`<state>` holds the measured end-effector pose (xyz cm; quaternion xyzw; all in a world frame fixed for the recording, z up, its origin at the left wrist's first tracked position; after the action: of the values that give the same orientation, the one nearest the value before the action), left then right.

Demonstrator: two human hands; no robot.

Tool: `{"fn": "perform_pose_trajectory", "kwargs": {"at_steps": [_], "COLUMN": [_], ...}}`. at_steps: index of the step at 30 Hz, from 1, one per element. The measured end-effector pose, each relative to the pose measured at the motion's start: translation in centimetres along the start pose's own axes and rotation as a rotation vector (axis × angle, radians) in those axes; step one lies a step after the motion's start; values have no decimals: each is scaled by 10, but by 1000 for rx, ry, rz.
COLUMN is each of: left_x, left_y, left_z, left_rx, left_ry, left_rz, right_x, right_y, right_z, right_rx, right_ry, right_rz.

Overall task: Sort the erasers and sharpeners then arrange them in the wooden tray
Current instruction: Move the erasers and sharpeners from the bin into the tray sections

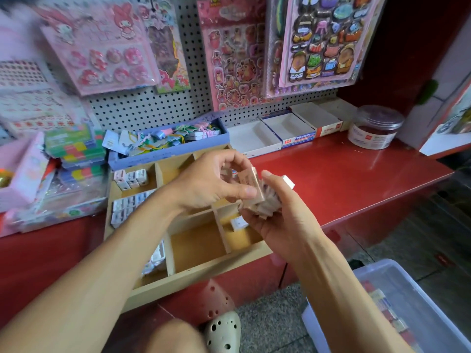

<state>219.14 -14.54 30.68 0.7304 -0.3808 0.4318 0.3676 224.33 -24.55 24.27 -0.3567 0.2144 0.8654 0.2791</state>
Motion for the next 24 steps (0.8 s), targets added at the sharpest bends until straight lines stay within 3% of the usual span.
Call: {"fn": "perform_pose_trajectory", "kwargs": {"at_steps": [6, 12, 17, 24], "left_x": [-25, -86, -85, -81], "left_y": [0, -23, -32, -37], "left_z": [-51, -93, -86, -80], "left_rx": [233, 454, 589, 636], "left_ry": [58, -288, -533, -711], "left_rz": [-95, -303, -247, -226], "right_x": [9, 9, 12, 7], "right_y": [2, -4, -11, -5], "right_z": [-4, -4, -7, -12], "right_rx": [159, 112, 74, 28], "right_ry": [-93, -31, 32, -61], "right_rz": [2, -27, -38, -53]}}
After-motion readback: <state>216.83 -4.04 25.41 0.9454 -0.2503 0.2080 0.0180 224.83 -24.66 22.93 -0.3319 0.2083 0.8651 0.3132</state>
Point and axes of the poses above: each hand's wrist, its own y-axis away from the middle knuckle, its own z-axis out of the palm, x = y × z, the point moved 7 cm from there along -y, towards the middle knuckle, and after that the axes turned 13 degrees about -z, right-handed, at the moved point
